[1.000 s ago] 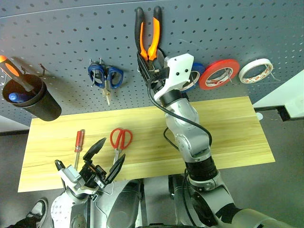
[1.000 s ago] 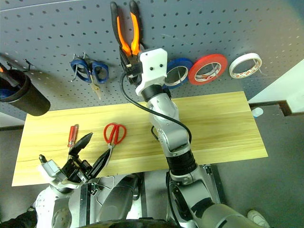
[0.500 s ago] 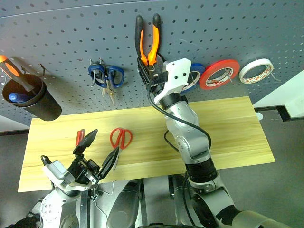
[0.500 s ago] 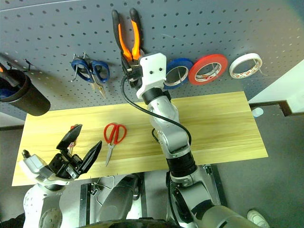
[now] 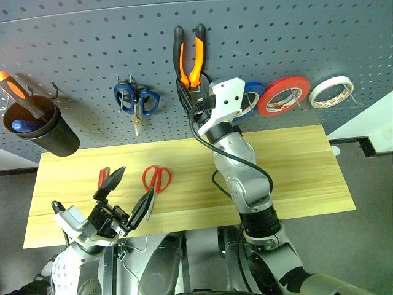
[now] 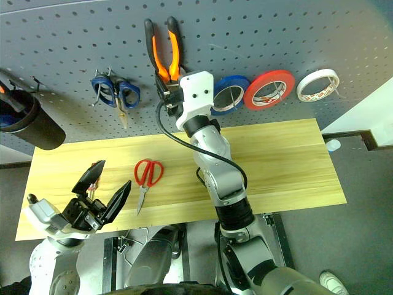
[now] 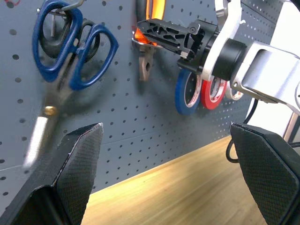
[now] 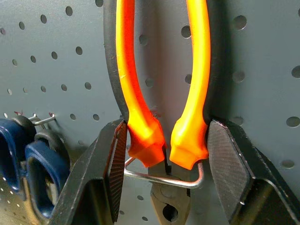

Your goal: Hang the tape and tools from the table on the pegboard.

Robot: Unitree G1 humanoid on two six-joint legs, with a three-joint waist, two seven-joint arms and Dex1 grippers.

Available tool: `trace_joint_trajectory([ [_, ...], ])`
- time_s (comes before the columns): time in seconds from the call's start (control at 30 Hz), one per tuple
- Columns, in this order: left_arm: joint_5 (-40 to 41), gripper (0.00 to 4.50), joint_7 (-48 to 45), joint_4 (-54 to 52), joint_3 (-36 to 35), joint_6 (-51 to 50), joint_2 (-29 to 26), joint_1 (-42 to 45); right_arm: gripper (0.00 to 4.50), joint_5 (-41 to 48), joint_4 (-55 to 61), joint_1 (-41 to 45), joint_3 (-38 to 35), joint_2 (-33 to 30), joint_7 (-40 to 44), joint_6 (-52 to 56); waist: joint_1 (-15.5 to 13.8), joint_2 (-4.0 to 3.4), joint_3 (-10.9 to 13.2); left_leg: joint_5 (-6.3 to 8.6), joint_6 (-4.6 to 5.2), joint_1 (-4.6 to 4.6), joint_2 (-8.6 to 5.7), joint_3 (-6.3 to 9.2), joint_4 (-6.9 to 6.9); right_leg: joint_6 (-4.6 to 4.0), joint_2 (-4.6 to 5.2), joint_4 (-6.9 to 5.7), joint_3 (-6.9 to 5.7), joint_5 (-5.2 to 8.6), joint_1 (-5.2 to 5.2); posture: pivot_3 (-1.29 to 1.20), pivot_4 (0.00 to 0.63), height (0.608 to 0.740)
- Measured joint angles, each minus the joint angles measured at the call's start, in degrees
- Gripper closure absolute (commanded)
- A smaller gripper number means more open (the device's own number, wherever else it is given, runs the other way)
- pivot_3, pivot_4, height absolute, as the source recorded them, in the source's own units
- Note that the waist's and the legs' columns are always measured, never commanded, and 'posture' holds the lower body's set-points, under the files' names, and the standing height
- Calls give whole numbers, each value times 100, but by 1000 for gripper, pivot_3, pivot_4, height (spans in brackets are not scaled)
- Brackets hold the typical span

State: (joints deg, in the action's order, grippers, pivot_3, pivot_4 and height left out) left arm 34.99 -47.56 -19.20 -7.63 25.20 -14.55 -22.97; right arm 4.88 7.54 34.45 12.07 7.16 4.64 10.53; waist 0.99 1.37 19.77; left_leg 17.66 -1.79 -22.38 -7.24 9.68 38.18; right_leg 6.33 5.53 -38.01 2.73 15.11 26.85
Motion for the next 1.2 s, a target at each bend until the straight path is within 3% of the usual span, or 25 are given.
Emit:
trace_joint_trajectory([
  [0.13, -8, 0, -4, 0, 0, 1, -2, -29, 71, 41, 18, -1, 19, 1, 25, 59, 5, 0, 0, 0, 0, 0, 0, 0, 0, 0, 0, 0, 0, 0, 0, 81, 341, 727],
  [1.2, 43, 0, -252, 103, -5, 46, 4, -198, 71, 40, 1358, -1190, 210, -238, 236, 949, -18, 0, 0, 0, 0, -1, 3, 1, -5, -2, -1, 9, 0, -1, 0, 82, 338, 727],
])
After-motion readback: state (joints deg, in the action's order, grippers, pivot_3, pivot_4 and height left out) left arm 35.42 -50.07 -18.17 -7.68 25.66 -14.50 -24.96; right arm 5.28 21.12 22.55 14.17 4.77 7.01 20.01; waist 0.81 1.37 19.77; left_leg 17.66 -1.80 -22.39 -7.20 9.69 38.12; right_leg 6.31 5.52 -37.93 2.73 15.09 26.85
